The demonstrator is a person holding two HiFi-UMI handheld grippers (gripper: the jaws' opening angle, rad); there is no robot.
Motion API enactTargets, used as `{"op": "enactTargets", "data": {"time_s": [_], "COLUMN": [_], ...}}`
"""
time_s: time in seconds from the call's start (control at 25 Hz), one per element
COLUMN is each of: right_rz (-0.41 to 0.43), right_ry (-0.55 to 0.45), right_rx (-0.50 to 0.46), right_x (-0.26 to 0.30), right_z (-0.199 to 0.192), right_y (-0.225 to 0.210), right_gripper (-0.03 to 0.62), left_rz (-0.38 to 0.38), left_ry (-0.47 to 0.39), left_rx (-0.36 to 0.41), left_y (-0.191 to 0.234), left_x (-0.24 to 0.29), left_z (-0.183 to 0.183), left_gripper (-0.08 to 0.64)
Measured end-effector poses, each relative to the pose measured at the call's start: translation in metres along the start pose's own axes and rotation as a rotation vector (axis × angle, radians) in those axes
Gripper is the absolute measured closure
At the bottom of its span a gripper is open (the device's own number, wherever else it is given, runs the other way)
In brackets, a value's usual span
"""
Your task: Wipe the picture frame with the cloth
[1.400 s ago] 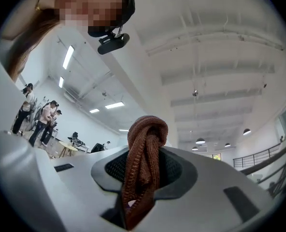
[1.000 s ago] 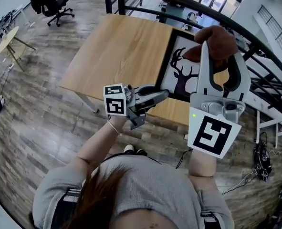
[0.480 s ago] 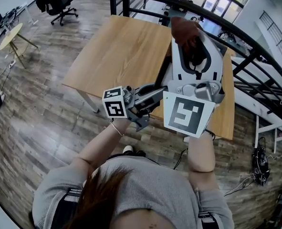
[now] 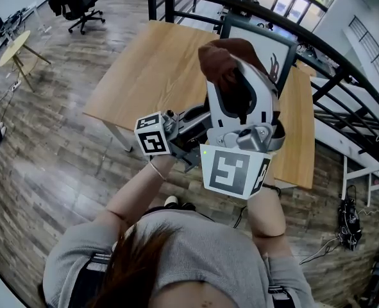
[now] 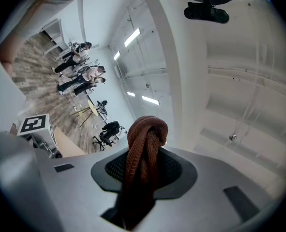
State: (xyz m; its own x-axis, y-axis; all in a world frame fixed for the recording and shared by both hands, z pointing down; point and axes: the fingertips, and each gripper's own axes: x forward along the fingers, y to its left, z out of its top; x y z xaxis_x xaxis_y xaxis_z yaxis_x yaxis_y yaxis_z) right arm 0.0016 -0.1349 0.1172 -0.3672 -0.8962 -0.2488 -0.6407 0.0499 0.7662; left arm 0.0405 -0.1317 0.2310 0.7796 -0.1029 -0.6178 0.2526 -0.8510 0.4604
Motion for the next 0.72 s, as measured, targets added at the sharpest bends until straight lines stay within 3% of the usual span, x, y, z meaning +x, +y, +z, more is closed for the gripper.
{"op": "enactTargets", "data": {"time_s": [0.44,0.72], "right_rz": [0.080,0.131], "right_ry": [0.028,0.055], "right_rx": [0.103,0.102], "right_x": [-0.011,-0.012], "right_z": [-0.013,-0.023], "right_y": [0.028,0.045], "right_gripper": [0.459,0.459], "left_rz": [0.036,0.049], "left_ry": [-0.020,-0.041], "left_rx": [-0.038,-0.071], "left_y": [0.011,0.023], "left_x": [0.000,-0.002], "left_z": [-0.002,0.005], "left_gripper": [0.488,0.488]}}
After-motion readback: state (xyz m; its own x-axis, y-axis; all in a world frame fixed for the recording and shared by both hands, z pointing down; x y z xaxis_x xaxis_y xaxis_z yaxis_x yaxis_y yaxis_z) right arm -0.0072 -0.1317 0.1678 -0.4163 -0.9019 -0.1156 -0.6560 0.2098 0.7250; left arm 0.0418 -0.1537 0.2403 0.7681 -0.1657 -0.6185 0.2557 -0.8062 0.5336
